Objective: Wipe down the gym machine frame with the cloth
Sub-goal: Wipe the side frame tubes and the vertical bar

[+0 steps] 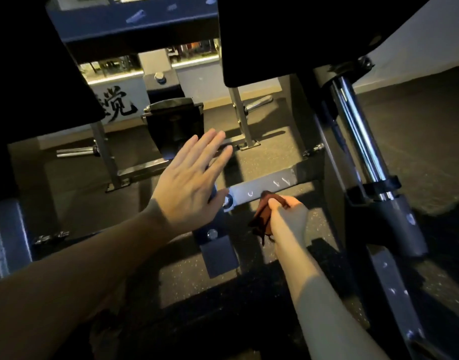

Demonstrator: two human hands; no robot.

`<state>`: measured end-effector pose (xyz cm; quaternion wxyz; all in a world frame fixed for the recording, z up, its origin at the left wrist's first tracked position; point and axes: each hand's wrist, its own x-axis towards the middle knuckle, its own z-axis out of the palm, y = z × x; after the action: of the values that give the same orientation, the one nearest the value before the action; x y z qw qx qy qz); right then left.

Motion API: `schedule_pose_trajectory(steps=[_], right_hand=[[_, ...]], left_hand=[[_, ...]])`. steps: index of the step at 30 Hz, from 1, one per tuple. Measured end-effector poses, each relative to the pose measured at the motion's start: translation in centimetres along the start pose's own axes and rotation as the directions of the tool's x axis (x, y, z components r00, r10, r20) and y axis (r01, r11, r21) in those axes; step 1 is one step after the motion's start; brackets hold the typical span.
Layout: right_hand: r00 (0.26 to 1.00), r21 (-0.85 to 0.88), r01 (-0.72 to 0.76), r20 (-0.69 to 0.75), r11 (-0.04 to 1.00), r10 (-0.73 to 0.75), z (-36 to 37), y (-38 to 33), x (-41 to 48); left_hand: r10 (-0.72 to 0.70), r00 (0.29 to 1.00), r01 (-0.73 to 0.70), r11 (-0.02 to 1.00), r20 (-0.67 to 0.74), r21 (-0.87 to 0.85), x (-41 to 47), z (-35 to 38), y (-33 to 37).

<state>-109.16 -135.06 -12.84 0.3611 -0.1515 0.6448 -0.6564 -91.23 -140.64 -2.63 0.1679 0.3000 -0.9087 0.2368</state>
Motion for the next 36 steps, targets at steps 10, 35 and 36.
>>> schedule_pose_trajectory(steps=[10,35,36], right_hand=[[0.982,-0.220,0.186,0.050,0.958,-0.180,4.6,2.2,9.8],[0.892,-0.699,0.358,0.059,0.619,-0.449,2.3,2.9,12.5],[0.891,-0.677,0.374,0.070,0.634,-0.449,3.4,3.4,11.4]], left_hand=[[0.046,0.996,-0.041,0.998,-0.082,0.055,0.4,2.2,0.2],[0.026,0.996,-0.021,0.998,-0.082,0.053,0.3,2.5,0.2],[0.024,0.997,-0.020,0.998,-0.076,0.056,0.3,2.5,0.2]])
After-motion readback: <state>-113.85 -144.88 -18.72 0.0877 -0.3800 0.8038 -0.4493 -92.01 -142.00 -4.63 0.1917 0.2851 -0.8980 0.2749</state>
